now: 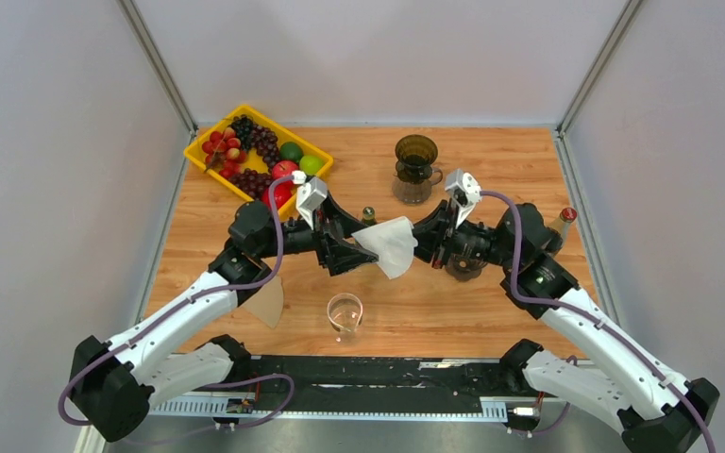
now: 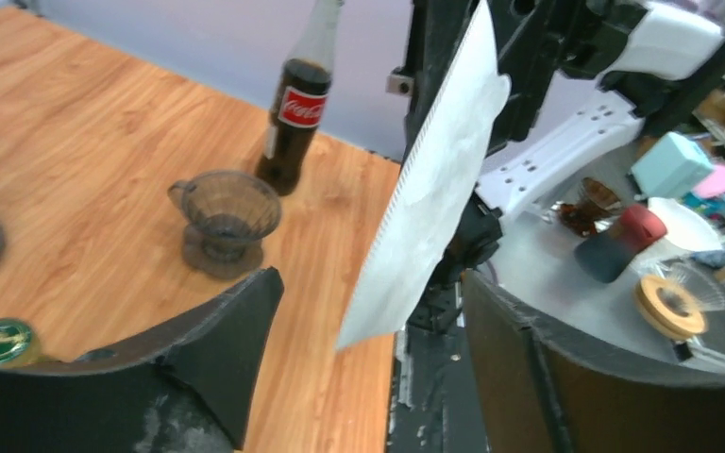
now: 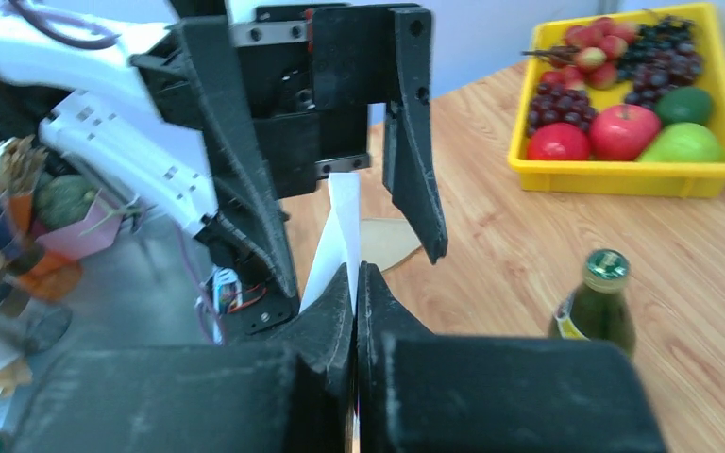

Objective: Place the coffee filter in the dripper

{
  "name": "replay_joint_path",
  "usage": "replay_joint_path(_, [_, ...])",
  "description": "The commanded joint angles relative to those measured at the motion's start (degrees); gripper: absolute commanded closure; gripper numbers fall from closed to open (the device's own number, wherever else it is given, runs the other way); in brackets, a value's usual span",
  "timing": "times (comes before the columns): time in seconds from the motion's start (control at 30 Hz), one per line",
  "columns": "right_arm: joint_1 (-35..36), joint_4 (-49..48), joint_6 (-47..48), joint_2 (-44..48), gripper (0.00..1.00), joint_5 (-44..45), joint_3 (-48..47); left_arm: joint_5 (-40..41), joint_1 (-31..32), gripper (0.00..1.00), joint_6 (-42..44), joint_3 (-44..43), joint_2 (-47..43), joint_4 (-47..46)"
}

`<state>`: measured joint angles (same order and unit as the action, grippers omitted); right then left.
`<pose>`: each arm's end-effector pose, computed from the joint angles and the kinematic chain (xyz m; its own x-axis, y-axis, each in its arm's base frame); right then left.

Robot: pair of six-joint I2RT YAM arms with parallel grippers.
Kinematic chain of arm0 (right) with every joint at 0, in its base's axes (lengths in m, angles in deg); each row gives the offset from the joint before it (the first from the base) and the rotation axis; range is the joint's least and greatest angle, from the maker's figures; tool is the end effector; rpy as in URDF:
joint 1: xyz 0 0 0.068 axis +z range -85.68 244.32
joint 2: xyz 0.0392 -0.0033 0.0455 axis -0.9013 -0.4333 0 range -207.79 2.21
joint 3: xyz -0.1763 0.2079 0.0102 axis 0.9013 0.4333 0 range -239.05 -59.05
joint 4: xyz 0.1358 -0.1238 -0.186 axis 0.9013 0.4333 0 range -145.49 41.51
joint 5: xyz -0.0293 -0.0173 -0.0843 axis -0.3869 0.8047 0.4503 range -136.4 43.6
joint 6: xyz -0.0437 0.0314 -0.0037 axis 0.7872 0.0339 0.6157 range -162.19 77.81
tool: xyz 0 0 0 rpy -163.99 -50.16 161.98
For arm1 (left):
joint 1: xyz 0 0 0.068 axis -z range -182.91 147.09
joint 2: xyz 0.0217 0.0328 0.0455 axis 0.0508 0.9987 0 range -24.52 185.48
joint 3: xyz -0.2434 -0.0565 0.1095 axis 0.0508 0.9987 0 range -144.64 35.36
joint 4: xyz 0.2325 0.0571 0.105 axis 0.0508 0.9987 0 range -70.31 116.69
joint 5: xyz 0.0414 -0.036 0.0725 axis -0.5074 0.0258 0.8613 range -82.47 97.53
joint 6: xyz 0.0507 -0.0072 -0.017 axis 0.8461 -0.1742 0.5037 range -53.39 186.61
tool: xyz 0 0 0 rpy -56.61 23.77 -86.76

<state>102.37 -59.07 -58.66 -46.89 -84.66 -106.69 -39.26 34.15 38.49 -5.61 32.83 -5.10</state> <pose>0.1404 0.1378 0.3705 -0.2476 0.0890 -0.9648 -0.9396 0.2209 0.2615 0.1654 -0.1573 0.3386 -0.3627 -0.1304 -0.9227 0.9264 0.0571 -0.3722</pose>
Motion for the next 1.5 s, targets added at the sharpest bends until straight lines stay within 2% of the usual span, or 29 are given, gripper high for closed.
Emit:
replay_joint_path(0.0, [-0.08, 5.03, -1.78, 1.83, 1.00, 13.31, -2.08, 9.43, 0.21, 0.04, 2.83, -3.74, -3.04, 8.39])
replay_joint_path(0.03, [-0.03, 7.14, -2.26, 1.70, 1.00, 16.39, -2.59, 11.63, 0.21, 0.02, 2.64, -4.27, -3.89, 9.47])
replay_joint_path(0.13, [-0.03, 13.67, -6.74, 0.66, 1.00, 28.92, -4.87, 25.61, 0.21, 0.00, 2.09, -6.37, -4.52, 17.12])
replay_joint_path(0.23, [-0.04, 21.94, -11.94, -1.95, 1.00, 41.52, -8.79, 29.81, 0.40, 0.00, 2.84, -9.61, -3.20, 22.03])
replay_joint_path(0.33, [-0.07, 27.64, -16.80, -5.36, 1.00, 46.72, -12.46, 31.70, 2.22, 0.00, 4.20, -12.12, -1.04, 23.50])
replay_joint_path(0.5, [-0.07, 31.09, -22.45, -8.61, 1.00, 47.34, -16.09, 37.34, 9.79, 0.00, 10.96, -18.10, 4.96, 27.92])
replay_joint_path(0.63, [-0.07, 31.67, -24.85, -9.38, 1.00, 47.89, -17.01, 42.69, 15.25, 0.00, 14.37, -20.82, 8.83, 27.87])
replay_joint_path(0.8, [-0.07, 31.94, -26.70, -9.79, 1.00, 47.40, -17.53, 52.00, 19.70, 0.00, 15.00, -23.26, 13.48, 27.37])
replay_joint_path(1.07, [-0.07, 32.21, -27.40, -10.96, 1.00, 46.12, -17.58, 61.59, 22.92, 0.00, 14.72, -23.93, 16.37, 23.23])
replay_joint_path(1.47, [-0.07, 32.81, -25.35, -11.67, 1.00, 45.82, -17.40, 77.25, 24.86, 0.00, 14.88, -24.02, 17.19, 22.85])
